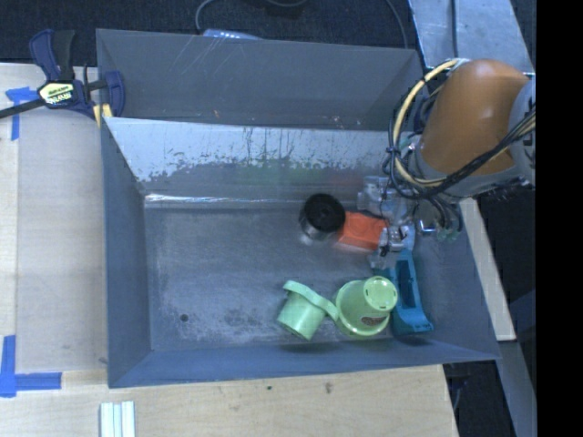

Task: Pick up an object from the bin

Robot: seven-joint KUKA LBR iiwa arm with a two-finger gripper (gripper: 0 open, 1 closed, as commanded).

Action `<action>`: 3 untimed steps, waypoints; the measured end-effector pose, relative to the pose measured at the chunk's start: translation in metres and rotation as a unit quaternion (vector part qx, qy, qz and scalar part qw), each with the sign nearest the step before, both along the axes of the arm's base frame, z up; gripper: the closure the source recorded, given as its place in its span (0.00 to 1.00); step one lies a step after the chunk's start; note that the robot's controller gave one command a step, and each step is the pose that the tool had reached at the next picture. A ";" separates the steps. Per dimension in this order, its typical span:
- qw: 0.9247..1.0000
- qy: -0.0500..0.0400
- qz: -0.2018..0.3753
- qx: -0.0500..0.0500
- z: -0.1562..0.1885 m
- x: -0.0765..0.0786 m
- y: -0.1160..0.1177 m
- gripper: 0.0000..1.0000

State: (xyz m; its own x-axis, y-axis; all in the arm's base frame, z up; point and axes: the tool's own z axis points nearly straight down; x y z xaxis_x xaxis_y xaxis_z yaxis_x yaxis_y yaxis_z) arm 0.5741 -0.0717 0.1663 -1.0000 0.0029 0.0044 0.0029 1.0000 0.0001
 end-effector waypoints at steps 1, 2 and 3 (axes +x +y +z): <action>1.000 -0.004 0.001 0.000 0.005 0.001 0.000 0.00; 1.000 -0.007 -0.026 -0.001 -0.032 0.017 0.004 0.00; 0.998 -0.002 -0.062 0.000 -0.066 0.024 0.006 0.00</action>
Offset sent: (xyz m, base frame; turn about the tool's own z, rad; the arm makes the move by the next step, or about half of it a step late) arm 0.0258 0.0092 -0.0765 0.1003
